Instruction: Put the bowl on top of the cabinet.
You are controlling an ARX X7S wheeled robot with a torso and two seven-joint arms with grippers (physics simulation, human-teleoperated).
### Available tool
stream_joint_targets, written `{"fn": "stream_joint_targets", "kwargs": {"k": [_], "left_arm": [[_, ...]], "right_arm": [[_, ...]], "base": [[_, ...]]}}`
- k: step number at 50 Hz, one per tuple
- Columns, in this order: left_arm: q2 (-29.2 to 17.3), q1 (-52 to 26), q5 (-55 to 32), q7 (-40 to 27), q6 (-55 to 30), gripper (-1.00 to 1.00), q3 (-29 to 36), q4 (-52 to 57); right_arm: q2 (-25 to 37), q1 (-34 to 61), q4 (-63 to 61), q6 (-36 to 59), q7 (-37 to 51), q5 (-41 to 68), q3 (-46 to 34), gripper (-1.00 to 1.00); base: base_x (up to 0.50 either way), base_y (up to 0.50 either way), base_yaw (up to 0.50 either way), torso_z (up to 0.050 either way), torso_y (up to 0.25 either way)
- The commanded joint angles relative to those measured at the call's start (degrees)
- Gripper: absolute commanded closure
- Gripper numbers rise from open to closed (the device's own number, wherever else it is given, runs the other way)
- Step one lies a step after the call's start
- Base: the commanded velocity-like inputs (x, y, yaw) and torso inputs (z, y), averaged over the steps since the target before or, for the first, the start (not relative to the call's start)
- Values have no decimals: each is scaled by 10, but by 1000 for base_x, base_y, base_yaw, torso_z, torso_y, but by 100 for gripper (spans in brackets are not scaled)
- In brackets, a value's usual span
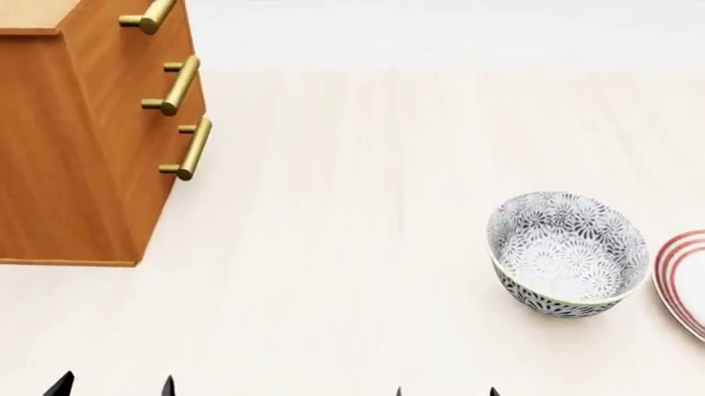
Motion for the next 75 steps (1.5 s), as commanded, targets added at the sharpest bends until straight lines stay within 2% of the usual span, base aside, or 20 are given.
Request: {"fn": "stream_joint_targets", "kwargs": {"k": [1,11,51,52,75], "left_arm": [[-9,29,9,-15,1,-100,8,55],[-19,57,0,-26,5,-100,-1,103],[-29,48,-10,-38,12,-100,9,88],[-30,58,-8,-45,-3,-100,14,112],[-42,54,-18,-59,-4,-100,26,111]], "right_arm": [[12,-40,-56,-20,3,4,-4,-100],[19,-51,-69,-28,3,5,-10,-100],[34,-61,-75,-57,31,3,-30,-100],[39,-83,-96,-81,29,0,-30,-100],[50,-84,-96,-90,39,5,-41,-100]], "base": [[246,0,0,0,0],[244,0,0,0,0],[219,0,0,0,0],[0,0,0,50,0],[0,0,0,50,0]]}}
